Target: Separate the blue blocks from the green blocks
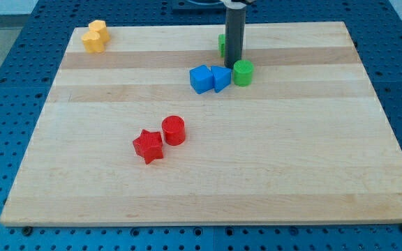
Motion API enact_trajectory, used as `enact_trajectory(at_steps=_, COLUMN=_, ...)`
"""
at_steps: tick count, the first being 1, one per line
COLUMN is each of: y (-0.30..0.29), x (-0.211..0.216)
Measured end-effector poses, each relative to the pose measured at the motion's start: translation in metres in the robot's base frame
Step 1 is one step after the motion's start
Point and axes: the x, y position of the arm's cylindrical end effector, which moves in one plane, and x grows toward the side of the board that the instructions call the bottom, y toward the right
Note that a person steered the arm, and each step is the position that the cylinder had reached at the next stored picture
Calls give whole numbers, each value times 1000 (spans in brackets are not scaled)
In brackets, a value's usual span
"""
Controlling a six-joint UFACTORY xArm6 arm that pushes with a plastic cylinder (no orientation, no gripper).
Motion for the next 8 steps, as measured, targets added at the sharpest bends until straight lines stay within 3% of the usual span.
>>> enact_trajectory(at_steps=2, y=-2, x=21)
enact_trajectory(at_steps=5, y=-44, x=21)
enact_trajectory(at_steps=8, y=-33, x=15)
